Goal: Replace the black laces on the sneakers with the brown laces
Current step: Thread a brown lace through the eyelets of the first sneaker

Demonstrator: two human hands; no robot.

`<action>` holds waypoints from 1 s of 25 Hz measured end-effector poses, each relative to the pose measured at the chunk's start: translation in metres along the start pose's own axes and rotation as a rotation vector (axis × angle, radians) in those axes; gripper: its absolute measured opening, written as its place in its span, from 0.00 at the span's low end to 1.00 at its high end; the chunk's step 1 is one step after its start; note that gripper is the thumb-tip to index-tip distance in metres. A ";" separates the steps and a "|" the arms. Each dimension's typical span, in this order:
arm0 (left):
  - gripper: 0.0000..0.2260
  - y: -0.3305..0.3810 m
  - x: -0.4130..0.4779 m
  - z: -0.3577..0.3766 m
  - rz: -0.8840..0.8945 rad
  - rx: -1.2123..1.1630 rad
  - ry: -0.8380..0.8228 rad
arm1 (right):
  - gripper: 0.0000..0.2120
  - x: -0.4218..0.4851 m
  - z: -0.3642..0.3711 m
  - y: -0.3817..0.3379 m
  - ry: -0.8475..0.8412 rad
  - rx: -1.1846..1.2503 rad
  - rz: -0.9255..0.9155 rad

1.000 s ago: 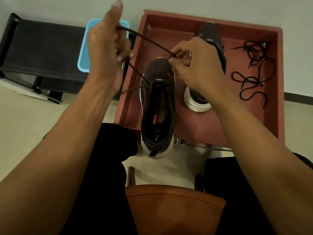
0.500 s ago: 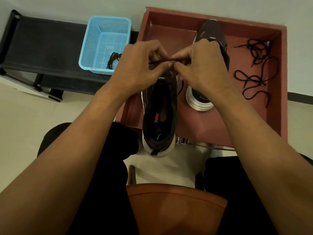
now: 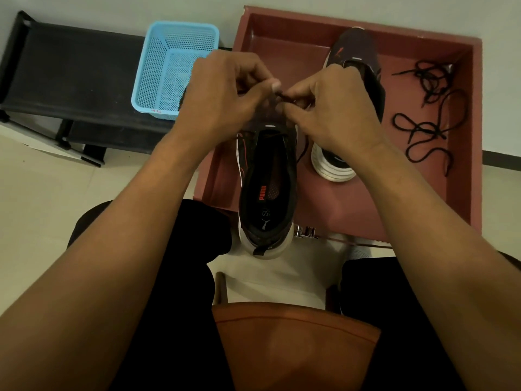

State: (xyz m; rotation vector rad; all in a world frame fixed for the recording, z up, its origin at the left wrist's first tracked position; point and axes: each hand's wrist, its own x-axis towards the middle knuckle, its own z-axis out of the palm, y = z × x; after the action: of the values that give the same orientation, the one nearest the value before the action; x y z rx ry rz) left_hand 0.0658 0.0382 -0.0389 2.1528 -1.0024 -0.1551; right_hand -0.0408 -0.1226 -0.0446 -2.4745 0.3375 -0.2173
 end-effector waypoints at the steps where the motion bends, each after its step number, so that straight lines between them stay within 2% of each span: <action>1: 0.11 -0.009 0.001 -0.004 -0.069 0.059 0.043 | 0.06 0.000 0.000 0.000 -0.002 0.034 0.014; 4: 0.09 -0.035 -0.003 -0.014 -0.283 0.241 0.051 | 0.05 0.002 -0.004 0.006 0.015 0.063 0.045; 6: 0.08 -0.031 -0.005 -0.011 -0.234 0.240 -0.016 | 0.05 0.003 -0.005 0.008 0.015 0.059 0.051; 9: 0.10 -0.010 -0.002 -0.001 -0.096 0.102 -0.155 | 0.04 0.002 -0.001 0.006 -0.004 0.074 0.049; 12: 0.05 -0.014 0.001 0.001 -0.149 0.108 -0.096 | 0.07 0.001 0.000 0.006 0.016 0.105 0.055; 14: 0.04 -0.023 -0.001 -0.005 -0.214 0.162 -0.045 | 0.05 0.002 -0.003 0.007 0.029 0.103 0.048; 17: 0.03 -0.022 -0.003 -0.005 -0.215 0.104 -0.092 | 0.04 0.002 -0.005 0.008 0.019 0.083 0.040; 21: 0.04 -0.019 -0.001 0.000 -0.205 0.056 -0.094 | 0.12 0.002 0.000 0.006 -0.053 0.006 0.047; 25: 0.04 -0.018 0.000 -0.002 -0.184 0.036 -0.108 | 0.05 0.004 -0.001 0.003 -0.051 0.005 0.066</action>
State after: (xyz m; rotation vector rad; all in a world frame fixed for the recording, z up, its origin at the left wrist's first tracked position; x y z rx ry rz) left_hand 0.0775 0.0473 -0.0497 2.2886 -0.8705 -0.3472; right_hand -0.0382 -0.1270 -0.0454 -2.4551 0.3955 -0.1274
